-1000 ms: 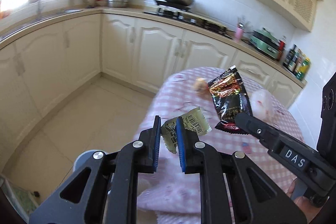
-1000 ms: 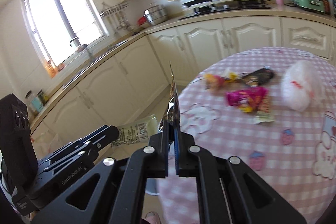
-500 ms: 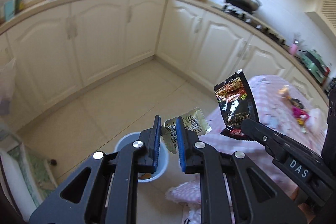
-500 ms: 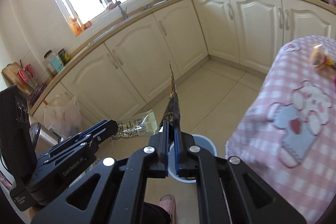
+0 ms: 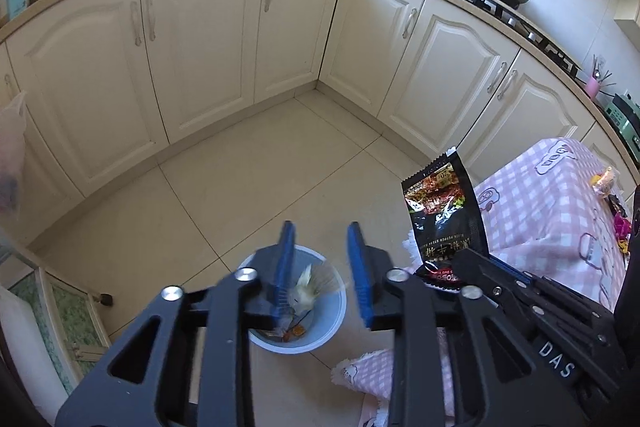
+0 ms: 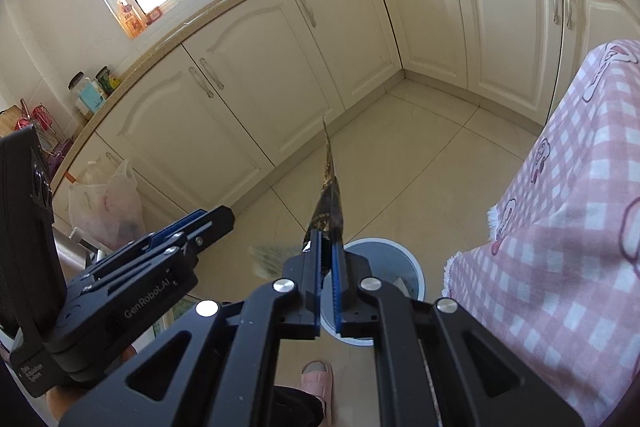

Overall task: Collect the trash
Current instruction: 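Open both tools to drop the wrapper and black bag into the bucket, then move both tools back to the table toward the pink wrapper and white bag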

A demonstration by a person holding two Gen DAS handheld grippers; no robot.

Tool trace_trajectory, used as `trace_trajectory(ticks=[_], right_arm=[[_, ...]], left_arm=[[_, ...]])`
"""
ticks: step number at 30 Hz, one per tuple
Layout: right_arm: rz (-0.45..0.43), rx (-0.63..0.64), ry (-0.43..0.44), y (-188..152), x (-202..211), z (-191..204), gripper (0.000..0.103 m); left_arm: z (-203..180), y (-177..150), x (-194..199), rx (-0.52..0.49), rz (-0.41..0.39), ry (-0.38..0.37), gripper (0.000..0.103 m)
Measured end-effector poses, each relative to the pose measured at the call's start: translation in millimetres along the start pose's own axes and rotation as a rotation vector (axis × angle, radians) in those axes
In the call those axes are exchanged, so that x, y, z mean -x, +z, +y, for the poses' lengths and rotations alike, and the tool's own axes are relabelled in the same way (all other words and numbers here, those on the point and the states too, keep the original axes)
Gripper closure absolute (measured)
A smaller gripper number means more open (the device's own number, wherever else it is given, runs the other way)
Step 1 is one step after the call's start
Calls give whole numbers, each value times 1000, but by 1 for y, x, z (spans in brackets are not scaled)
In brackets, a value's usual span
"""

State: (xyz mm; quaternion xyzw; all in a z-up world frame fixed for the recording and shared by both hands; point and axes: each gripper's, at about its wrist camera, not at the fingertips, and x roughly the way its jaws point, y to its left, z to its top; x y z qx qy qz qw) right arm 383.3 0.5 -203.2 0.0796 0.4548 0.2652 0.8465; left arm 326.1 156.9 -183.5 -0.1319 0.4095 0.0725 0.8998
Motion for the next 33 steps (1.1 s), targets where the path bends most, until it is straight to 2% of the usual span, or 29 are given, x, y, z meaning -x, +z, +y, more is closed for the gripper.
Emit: trace_trajectory(ticks=[2, 4, 17, 22, 25, 33], right_arm=[[12, -2, 0, -1, -7, -1, 98], [23, -2, 0, -2, -12, -2, 98], [52, 14, 16, -4, -32, 13, 98], [9, 18, 56, 4, -33, 20, 95], [-31, 38, 33, 8, -32, 25, 80], [-87, 40, -13, 9, -2, 19, 79]], left_arm=[[2, -2, -2, 1, 0, 4, 63], [5, -5, -5, 5, 5, 13, 61], [26, -9, -4, 53, 17, 58, 57], [33, -5, 3, 78, -10, 81, 53], [34, -3, 7, 81, -24, 87, 48], [16, 0, 27, 55, -53, 62, 46]])
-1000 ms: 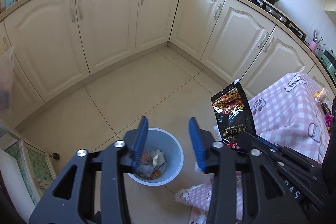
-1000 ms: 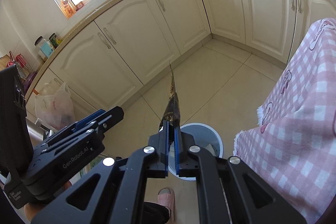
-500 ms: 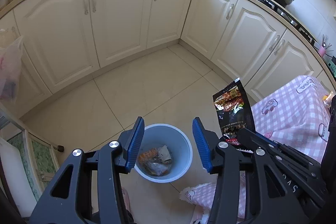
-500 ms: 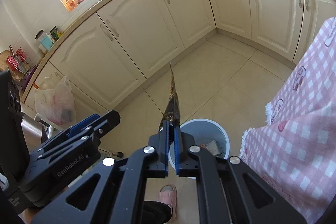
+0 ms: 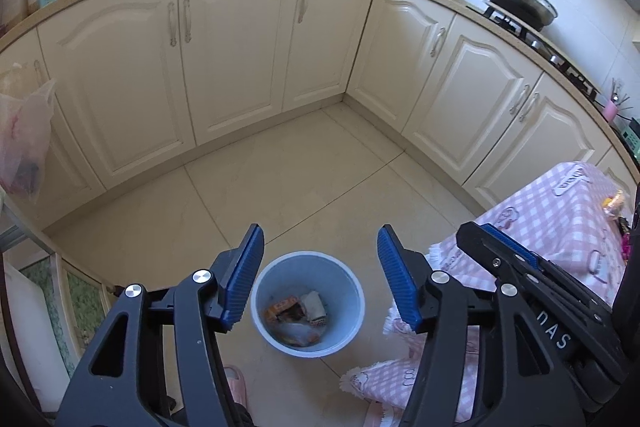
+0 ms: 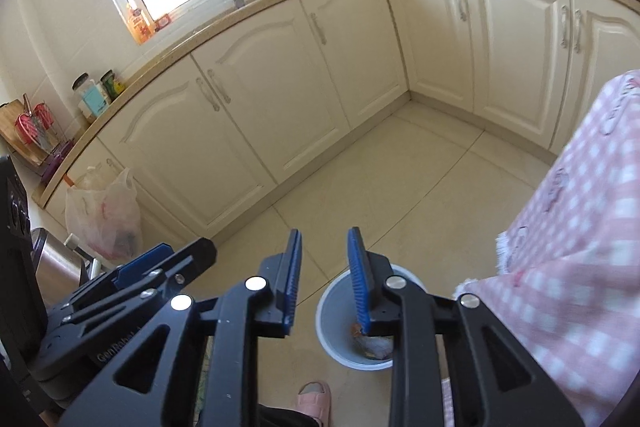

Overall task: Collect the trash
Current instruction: 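Move both tools back to the table toward the pink wrapper and white bag, then grasp the pink wrapper with the left tool while the right tool grasps the white plastic bag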

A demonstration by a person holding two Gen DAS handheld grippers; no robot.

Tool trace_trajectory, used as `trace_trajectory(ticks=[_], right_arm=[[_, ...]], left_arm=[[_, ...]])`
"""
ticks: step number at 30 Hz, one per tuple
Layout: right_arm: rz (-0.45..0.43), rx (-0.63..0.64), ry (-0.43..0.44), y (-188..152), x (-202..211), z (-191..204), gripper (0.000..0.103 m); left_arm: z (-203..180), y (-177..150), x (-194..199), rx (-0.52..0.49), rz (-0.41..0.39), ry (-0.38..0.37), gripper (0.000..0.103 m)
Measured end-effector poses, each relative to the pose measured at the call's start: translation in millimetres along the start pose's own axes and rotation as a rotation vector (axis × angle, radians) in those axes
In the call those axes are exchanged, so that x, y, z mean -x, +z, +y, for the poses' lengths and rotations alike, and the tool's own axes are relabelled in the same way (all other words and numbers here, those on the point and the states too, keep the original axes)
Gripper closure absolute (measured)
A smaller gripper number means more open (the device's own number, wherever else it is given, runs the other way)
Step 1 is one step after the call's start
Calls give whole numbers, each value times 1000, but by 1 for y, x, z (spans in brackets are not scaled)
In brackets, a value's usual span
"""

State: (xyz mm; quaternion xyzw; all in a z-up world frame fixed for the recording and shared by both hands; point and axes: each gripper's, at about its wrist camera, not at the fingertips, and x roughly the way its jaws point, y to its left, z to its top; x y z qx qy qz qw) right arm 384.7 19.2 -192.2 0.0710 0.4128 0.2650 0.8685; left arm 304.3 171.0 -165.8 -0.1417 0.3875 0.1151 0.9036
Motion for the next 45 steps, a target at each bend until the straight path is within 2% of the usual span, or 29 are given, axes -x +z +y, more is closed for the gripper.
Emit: trace_trajectory(ticks=[4, 9, 16, 18, 21, 23, 26, 30, 36, 45], right_arm=[[-53, -21, -32, 3, 35, -16, 79], [-152, -47, -89, 5, 97, -43, 79], [-301, -117, -227, -5, 198, -106, 76], [-342, -161, -277, -12, 229, -134, 74], [-384, -227, -350, -24, 266, -174, 70], [-403, -269, -396, -32, 286, -197, 67], [-421, -331, -454, -43, 307, -228, 62], [-420, -401, -495, -55, 319, -267, 52], [-380, -473, -504, -54, 306, -303, 38], [-254, -505, -524, -40, 265, -332, 34]], left_arm=[[-22, 1, 19, -30, -25, -34, 46], [-63, 0, 50, -93, -71, -107, 45], [-157, -13, 83, -239, -104, -254, 43], [-183, -20, 88, -283, -106, -285, 41], [-231, -31, 91, -356, -91, -369, 32], [-257, -37, 92, -390, -83, -398, 25], [-291, -45, 88, -434, -67, -436, 20], [-324, -55, 78, -478, -43, -447, 20], [-353, -59, 55, -495, 4, -456, 19], [-375, -55, 17, -487, 67, -442, 19]])
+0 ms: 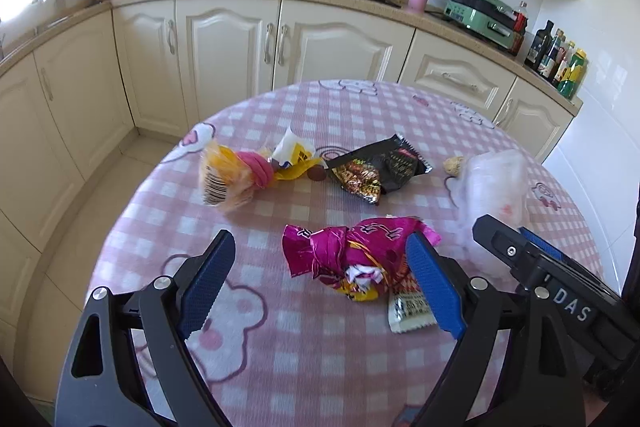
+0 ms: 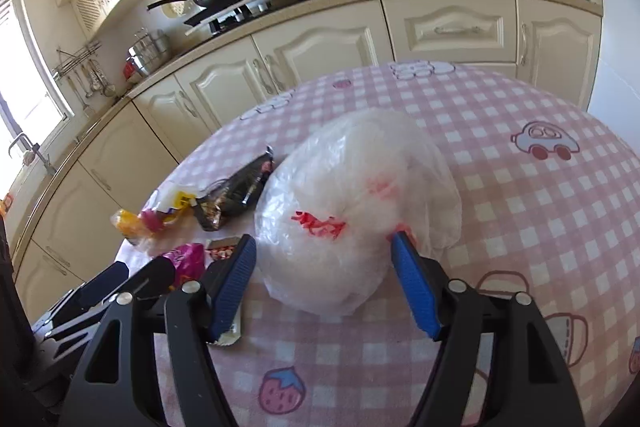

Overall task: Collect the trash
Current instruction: 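Grasp the pink wrapper with the left tool while the right tool grasps the white plastic bag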

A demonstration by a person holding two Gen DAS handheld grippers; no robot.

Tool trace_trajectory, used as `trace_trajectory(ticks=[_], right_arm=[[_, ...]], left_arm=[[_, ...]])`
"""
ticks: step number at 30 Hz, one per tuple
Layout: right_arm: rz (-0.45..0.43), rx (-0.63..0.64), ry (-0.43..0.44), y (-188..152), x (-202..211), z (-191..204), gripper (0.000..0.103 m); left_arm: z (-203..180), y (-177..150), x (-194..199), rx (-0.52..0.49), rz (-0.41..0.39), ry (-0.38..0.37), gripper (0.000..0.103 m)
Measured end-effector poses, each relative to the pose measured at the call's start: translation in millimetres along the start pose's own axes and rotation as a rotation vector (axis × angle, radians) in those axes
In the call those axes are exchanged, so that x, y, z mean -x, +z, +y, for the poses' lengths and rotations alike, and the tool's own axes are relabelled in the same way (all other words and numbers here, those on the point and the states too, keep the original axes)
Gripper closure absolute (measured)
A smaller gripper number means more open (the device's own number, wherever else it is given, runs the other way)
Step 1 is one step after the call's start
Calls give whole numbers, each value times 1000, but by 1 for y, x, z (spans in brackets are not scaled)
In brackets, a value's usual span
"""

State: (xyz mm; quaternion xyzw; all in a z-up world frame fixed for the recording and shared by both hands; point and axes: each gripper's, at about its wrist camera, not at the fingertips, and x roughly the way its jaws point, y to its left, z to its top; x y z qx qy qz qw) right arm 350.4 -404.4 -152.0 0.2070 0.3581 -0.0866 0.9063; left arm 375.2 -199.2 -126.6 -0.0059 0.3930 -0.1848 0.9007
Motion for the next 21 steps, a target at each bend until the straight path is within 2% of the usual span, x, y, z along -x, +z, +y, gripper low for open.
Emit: trace_trajectory(ticks=[3, 6, 7, 8, 9, 10, 12, 21], right_arm=[[-4, -40, 15, 1, -4, -9, 34], [1, -59, 21, 1, -6, -13, 35], [2, -56, 18, 0, -6, -12, 37], [2, -53, 21, 2, -7, -13, 47], [4, -47, 36, 2, -7, -12, 51], [6, -42, 37, 2, -7, -12, 52], [2, -36, 40, 4, -6, -10, 54], [-68, 32, 55, 1, 12, 6, 58]], left_arm=[[2, 2, -12, 36, 42, -44, 19], [1, 2, -19, 48, 63, -45, 20], [1, 2, -20, 53, 61, -55, 26], [1, 3, -19, 55, 59, -68, 37], [0, 3, -20, 57, 54, -82, 43], [0, 2, -19, 57, 50, -104, 54], [-1, 3, -19, 53, 47, -120, 66], [10, 1, 6, 82, -15, -134, 70]])
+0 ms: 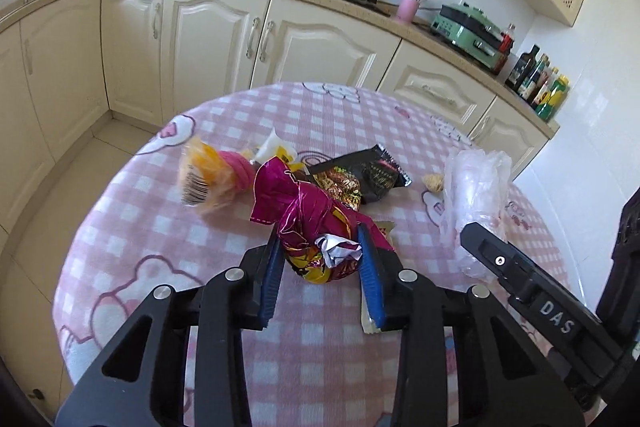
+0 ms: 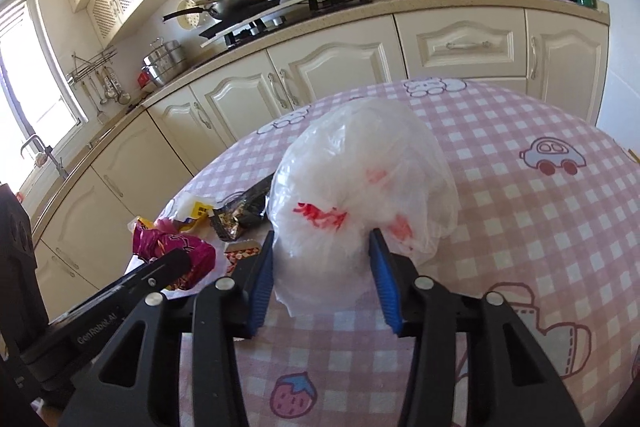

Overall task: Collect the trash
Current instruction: 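Grasp the pink wrapper with the left tool while the right tool grasps the white plastic bag, then carry the pink wrapper and white bag over the blue bucket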

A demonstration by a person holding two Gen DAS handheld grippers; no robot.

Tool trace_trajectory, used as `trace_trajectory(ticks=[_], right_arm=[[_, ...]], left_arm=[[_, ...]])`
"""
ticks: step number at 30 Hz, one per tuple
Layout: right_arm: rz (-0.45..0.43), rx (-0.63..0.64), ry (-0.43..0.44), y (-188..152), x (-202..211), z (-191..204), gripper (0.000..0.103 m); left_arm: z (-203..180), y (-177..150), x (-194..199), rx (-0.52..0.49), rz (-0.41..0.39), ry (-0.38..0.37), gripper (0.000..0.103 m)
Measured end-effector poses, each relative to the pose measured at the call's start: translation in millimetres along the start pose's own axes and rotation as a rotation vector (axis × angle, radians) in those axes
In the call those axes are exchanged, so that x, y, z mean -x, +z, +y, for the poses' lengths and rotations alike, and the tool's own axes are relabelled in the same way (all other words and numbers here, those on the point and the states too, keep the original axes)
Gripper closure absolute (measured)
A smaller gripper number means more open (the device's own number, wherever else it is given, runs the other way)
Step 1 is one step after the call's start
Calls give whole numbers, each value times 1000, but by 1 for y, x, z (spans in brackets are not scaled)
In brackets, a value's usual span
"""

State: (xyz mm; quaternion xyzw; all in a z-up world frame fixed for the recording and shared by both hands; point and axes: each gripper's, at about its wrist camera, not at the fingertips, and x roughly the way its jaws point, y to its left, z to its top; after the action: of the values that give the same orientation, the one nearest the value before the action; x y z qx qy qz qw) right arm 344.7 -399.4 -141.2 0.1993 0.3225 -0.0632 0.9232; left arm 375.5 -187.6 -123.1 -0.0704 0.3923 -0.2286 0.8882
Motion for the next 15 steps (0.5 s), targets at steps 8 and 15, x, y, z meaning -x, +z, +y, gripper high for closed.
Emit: trace_trajectory(ticks=[8, 15], right_arm=[[-42, 29, 55, -6, 28, 26, 58], [-70, 96, 136, -14, 58, 75, 58]], left_arm=[[10, -2, 48, -4, -79, 46, 70], [33, -12, 104, 19, -153, 104, 70]])
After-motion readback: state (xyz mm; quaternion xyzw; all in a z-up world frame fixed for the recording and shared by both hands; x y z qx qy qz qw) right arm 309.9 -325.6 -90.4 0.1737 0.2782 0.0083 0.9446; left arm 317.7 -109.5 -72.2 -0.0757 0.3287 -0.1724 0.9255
